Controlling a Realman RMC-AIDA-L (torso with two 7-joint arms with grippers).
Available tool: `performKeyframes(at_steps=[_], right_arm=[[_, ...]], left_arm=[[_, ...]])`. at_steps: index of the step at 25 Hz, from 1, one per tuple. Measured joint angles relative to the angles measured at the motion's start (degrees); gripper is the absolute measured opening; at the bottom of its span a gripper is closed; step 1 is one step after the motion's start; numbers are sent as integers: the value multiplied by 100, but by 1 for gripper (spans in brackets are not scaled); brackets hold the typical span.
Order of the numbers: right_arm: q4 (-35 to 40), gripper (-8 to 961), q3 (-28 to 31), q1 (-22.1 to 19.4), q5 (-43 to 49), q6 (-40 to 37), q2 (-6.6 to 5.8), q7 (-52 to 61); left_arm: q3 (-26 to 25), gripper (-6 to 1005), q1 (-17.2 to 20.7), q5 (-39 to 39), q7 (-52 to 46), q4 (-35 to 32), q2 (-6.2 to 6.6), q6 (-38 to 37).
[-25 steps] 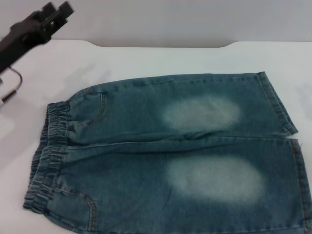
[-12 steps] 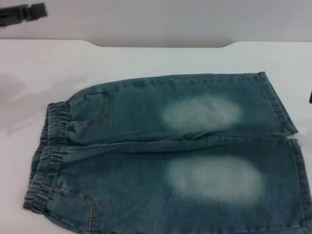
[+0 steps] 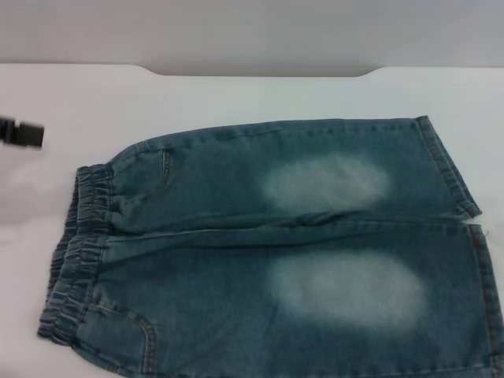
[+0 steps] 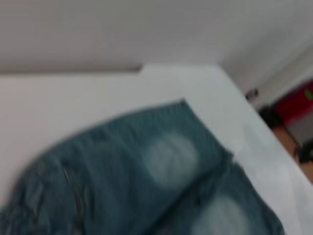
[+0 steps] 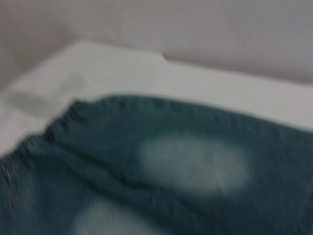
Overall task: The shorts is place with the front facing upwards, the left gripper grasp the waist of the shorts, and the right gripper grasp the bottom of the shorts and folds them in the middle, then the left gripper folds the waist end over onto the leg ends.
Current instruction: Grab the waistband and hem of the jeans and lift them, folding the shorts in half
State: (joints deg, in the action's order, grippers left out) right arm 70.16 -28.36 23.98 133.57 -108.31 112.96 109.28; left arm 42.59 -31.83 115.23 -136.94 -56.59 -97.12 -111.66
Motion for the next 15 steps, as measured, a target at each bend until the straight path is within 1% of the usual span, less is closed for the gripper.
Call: performKeyframes(at_steps=[3,6,8,10,12,14,15], right_arm=[[395,216,-10,139,456,-279,38,203],[707,217,-65,233,796,-576,61,378],[845,218,-163,274,1027,-796,66,446],[984,219,-290,292,1291,-1015,88,463],[1099,220,-376,283,1493,-1130,131,462],[1112,221,-427,256,1571,-1175,169,452],[1112,221,-427,256,1571,-1175,169,452]], left_arm=[[24,548,2,201,-268,-358,-7,-282],[76,545,91,168,-463,-605,-12,-346],[234,542,200,38,-554,-697,-7,-363],[556,540,334,-104,-663,-747,-13,-366],[791,542,443,-158,-731,-772,-67,-363],[891,545,512,-164,-744,-825,-139,-358],[896,546,526,-165,-738,-843,-175,-354]])
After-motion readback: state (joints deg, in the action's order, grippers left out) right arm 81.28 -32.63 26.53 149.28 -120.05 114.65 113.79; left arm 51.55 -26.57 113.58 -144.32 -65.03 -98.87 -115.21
